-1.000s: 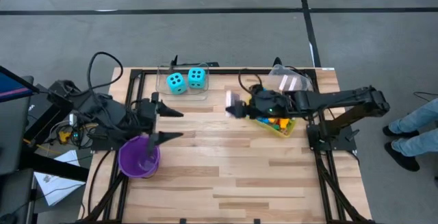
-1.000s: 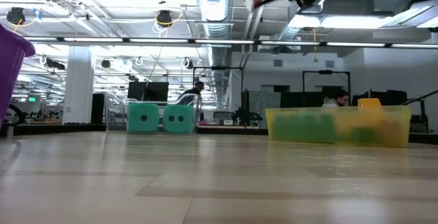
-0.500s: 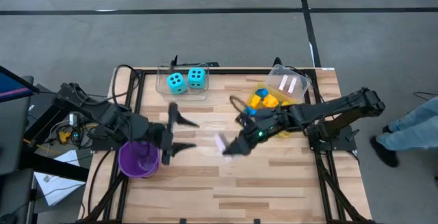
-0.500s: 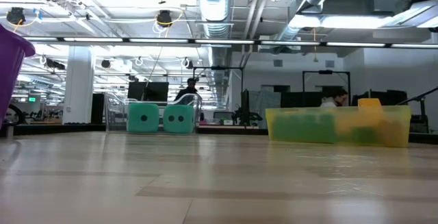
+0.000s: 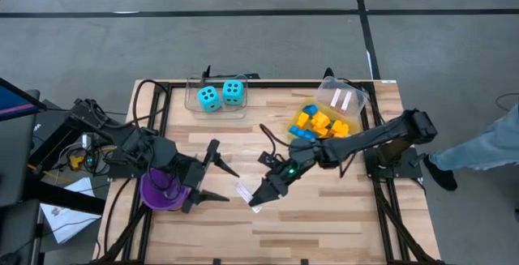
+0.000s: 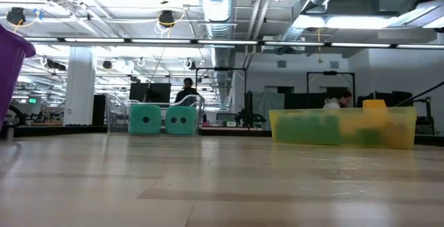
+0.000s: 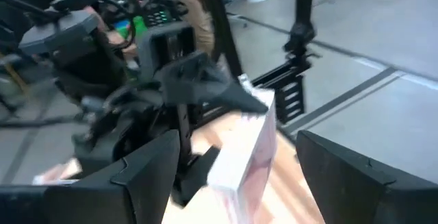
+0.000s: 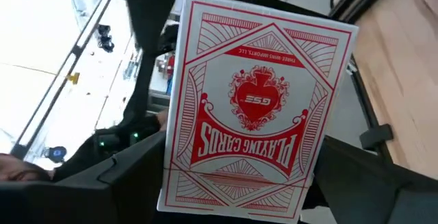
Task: Pick & Place Toys
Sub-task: Put the red deck of cards into the white bin
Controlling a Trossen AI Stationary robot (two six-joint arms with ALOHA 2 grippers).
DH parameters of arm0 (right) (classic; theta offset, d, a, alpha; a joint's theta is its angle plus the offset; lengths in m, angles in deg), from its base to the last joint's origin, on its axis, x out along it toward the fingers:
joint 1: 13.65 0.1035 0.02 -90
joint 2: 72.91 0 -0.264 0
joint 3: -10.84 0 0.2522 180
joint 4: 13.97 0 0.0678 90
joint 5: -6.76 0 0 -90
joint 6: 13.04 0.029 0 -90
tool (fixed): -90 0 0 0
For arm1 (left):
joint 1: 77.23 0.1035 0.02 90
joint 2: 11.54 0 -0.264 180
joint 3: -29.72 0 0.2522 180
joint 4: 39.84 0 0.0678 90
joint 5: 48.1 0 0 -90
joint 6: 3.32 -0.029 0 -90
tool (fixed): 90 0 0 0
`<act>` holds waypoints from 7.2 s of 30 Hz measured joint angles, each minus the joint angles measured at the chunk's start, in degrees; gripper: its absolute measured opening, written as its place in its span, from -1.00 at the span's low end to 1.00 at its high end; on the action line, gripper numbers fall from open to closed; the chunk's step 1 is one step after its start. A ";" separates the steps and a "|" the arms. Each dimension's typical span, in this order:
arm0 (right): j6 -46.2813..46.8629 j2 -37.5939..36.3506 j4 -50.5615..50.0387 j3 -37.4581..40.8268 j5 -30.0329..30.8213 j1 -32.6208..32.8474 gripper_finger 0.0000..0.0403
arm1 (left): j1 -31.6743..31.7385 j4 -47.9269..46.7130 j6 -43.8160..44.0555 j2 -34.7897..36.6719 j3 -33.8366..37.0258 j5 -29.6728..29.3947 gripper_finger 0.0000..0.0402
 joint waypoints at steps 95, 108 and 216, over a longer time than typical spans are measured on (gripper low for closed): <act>0.78 2.58 -0.83 -3.15 6.28 -4.94 0.87 | 19.09 -23.29 42.93 -2.55 0.01 42.24 -0.71; -1.81 2.56 2.76 -3.15 9.10 -4.33 0.87 | 27.57 -16.55 46.52 -4.15 0.00 55.08 -0.71; 17.61 -12.71 -83.35 -3.06 44.38 -40.06 -0.69 | 44.45 -29.11 40.62 17.59 -0.02 46.01 -0.38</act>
